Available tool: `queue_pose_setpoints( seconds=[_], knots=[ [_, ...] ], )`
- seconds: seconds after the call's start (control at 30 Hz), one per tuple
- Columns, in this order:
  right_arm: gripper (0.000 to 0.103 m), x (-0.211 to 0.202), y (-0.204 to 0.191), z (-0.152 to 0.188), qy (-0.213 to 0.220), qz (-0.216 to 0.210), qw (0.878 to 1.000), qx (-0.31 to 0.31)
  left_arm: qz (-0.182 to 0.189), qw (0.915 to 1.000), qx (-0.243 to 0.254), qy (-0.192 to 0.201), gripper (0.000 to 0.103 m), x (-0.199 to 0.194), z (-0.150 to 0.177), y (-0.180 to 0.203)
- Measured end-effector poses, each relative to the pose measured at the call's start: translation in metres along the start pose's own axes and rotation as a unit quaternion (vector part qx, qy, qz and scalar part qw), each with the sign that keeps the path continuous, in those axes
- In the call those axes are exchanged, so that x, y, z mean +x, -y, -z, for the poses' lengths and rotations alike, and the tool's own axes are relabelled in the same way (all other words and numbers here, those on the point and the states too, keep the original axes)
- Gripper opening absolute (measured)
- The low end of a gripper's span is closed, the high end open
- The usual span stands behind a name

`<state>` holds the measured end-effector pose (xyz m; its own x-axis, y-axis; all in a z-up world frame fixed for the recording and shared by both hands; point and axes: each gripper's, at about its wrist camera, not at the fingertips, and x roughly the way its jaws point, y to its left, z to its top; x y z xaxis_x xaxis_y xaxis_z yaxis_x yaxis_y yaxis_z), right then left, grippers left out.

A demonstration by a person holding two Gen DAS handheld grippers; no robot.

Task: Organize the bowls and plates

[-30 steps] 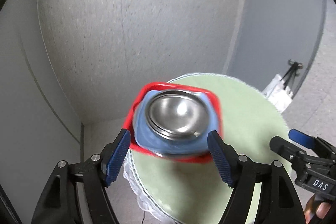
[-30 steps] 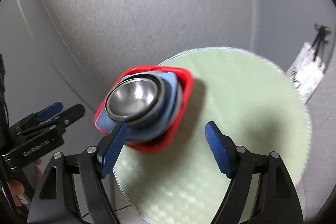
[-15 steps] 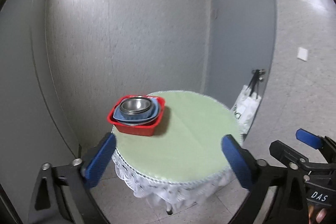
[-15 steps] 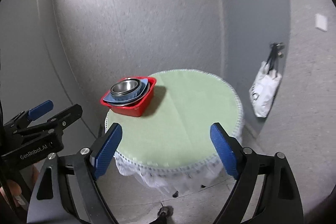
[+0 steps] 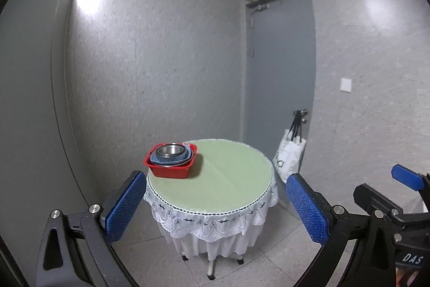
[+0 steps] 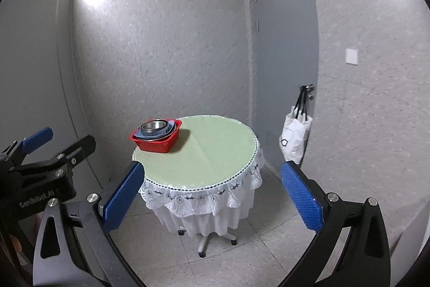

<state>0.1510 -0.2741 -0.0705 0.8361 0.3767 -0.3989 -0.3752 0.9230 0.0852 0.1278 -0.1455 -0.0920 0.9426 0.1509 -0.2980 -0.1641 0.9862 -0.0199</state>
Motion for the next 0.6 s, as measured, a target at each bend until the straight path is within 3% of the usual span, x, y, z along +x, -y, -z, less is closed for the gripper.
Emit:
queue_pose_setpoints(
  seconds=[0.37,0.6],
  knots=[
    [0.103,-0.142,-0.063,0.039,0.032,0.044,0.998,0.023,0.033,0.9988,0.031,0.018,0.103,-0.16,0.052,-0.046],
    [0.103,-0.191,-0.08,0.051,0.043,0.059,0.997,0.016,0.042,0.9986,0.027,0.017,0.103,-0.22,0.062,-0.062]
  ],
)
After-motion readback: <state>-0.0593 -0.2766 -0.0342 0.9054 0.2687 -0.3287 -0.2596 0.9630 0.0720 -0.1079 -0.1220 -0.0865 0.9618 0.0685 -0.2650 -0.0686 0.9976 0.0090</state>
